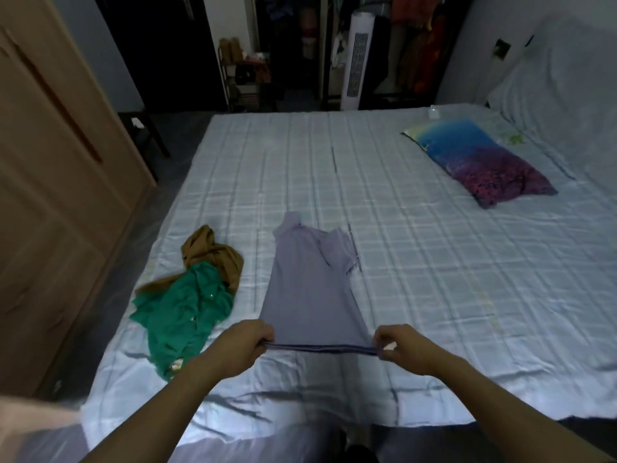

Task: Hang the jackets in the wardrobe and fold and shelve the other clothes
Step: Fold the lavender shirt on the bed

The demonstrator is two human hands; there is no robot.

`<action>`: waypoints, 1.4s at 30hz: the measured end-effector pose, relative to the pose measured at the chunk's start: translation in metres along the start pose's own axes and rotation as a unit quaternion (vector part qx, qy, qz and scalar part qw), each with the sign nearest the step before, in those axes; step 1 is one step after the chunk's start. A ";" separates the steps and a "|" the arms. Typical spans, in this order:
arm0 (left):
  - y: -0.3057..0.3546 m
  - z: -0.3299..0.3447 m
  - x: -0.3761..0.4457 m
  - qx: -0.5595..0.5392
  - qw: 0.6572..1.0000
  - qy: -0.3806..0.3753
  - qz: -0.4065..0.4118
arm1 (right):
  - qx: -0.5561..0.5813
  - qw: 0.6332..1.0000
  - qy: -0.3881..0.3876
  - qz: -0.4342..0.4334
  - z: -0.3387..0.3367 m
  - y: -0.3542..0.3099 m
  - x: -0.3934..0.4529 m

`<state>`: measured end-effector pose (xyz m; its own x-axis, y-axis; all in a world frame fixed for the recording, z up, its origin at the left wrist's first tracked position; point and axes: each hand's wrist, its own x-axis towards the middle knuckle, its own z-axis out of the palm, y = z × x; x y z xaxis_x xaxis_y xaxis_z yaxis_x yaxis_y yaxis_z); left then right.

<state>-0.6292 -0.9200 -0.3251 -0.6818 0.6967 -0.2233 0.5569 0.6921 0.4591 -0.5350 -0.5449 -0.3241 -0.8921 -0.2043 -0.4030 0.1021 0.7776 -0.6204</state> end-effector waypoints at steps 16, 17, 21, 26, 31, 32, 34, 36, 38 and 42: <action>0.018 -0.004 -0.016 -0.027 0.998 0.036 -0.042 | -0.023 0.996 0.057 0.060 0.008 -0.028 0.004; 0.018 -0.007 -0.008 -0.028 0.998 0.038 -0.048 | -0.017 0.996 0.069 0.047 0.005 -0.029 0.011; 0.020 -0.017 0.030 -0.031 0.996 0.039 -0.070 | 0.013 0.993 0.120 0.012 -0.015 -0.024 0.043; 0.022 -0.022 0.086 -0.016 0.997 0.029 -0.072 | 0.072 0.986 0.150 0.026 -0.041 0.005 0.084; 0.023 -0.030 0.132 -0.011 0.996 0.046 -0.077 | 0.122 0.976 0.165 0.076 -0.064 0.030 0.118; 0.020 -0.031 0.141 -0.011 0.996 0.047 -0.077 | 0.125 0.975 0.163 0.080 -0.067 0.033 0.125; 0.011 -0.033 0.159 -0.028 0.995 0.053 -0.082 | 0.133 0.974 0.158 0.088 -0.073 0.038 0.140; -0.002 -0.036 0.180 -0.051 0.993 0.056 -0.091 | 0.140 0.972 0.164 0.098 -0.078 0.041 0.157; -0.015 -0.035 0.204 -0.054 0.993 0.058 -0.090 | 0.149 0.966 0.175 0.116 -0.082 0.045 0.172; -0.050 -0.025 0.256 -0.068 0.991 0.076 -0.090 | 0.155 0.959 0.186 0.147 -0.082 0.056 0.206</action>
<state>-0.8439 -0.7809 -0.3841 -0.8337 0.5206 -0.1843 0.3582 0.7637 0.5371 -0.7489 -0.4947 -0.3863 -0.8940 0.2681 -0.3590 0.4481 0.5430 -0.7102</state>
